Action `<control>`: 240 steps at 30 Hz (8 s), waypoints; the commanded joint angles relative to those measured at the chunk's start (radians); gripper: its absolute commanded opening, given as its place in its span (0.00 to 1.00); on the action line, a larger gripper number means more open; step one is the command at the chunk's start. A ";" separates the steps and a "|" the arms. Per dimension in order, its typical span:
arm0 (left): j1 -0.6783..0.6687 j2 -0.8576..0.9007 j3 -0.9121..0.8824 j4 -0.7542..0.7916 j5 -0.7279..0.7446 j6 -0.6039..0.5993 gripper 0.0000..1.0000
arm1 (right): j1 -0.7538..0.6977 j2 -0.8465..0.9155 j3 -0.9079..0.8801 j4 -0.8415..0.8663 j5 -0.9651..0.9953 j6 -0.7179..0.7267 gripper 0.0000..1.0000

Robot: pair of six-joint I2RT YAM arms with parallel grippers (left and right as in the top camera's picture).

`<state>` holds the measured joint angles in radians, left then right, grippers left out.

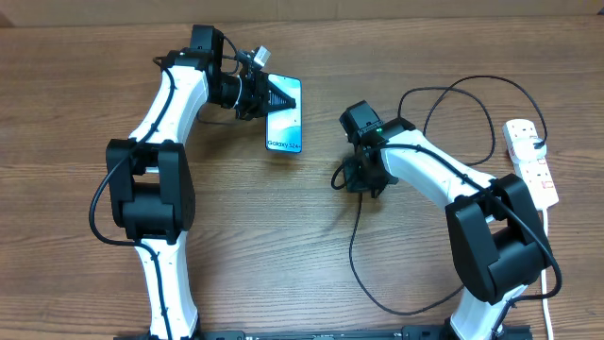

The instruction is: Plug charger to phone and switch on socket

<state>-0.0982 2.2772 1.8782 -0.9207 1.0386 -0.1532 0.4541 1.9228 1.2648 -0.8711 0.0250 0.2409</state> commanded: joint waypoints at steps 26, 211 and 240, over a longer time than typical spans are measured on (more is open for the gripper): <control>-0.005 -0.016 0.006 0.001 0.024 0.019 0.04 | 0.005 0.023 -0.016 0.016 -0.072 -0.060 0.05; -0.011 -0.016 0.009 0.134 0.541 -0.004 0.04 | -0.116 -0.198 -0.065 0.102 -0.510 -0.174 0.04; -0.018 -0.016 0.010 0.192 0.539 -0.247 0.04 | -0.200 -0.217 -0.067 -0.011 -0.534 -0.210 0.04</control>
<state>-0.1242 2.2772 1.8778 -0.7319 1.5265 -0.3840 0.2672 1.7123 1.1946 -0.8593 -0.8043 -0.0265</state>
